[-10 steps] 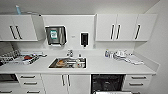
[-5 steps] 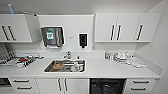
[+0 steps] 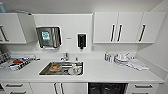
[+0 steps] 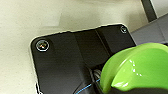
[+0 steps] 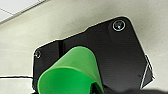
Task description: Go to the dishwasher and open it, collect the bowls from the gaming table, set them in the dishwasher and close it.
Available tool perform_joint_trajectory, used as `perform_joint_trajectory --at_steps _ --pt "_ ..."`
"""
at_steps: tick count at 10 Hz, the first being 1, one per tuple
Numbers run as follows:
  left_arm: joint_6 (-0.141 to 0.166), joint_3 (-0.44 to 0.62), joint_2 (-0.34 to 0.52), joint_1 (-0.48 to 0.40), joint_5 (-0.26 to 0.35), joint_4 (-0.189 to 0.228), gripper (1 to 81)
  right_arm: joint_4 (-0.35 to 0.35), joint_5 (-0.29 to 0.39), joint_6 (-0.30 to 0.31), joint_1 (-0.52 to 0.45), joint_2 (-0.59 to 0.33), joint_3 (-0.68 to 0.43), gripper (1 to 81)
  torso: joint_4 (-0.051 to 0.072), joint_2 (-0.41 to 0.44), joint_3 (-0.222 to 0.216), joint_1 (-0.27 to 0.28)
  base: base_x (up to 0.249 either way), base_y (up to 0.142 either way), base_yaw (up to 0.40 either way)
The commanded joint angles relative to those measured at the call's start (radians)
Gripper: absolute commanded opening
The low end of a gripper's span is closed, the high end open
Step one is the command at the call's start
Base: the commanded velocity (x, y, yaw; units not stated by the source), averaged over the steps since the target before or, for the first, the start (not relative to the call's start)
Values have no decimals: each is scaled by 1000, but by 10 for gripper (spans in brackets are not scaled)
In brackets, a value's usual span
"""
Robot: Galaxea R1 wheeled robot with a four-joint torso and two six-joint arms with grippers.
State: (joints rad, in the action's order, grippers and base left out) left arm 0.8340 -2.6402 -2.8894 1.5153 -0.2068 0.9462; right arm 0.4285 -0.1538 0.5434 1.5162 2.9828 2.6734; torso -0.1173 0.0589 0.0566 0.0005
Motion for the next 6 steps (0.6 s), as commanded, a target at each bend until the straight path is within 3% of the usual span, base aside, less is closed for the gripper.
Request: perform_joint_trajectory --at_steps 1,6 --pt "-4 0 14 -46 29 2 10 4 37 -2 -52 -2 -1 10 0 0 0 0 135 0 0" --pt "-4 0 16 -46 29 2 10 4 36 -2 -53 -2 0 10 0 0 0 0 109 0 0"
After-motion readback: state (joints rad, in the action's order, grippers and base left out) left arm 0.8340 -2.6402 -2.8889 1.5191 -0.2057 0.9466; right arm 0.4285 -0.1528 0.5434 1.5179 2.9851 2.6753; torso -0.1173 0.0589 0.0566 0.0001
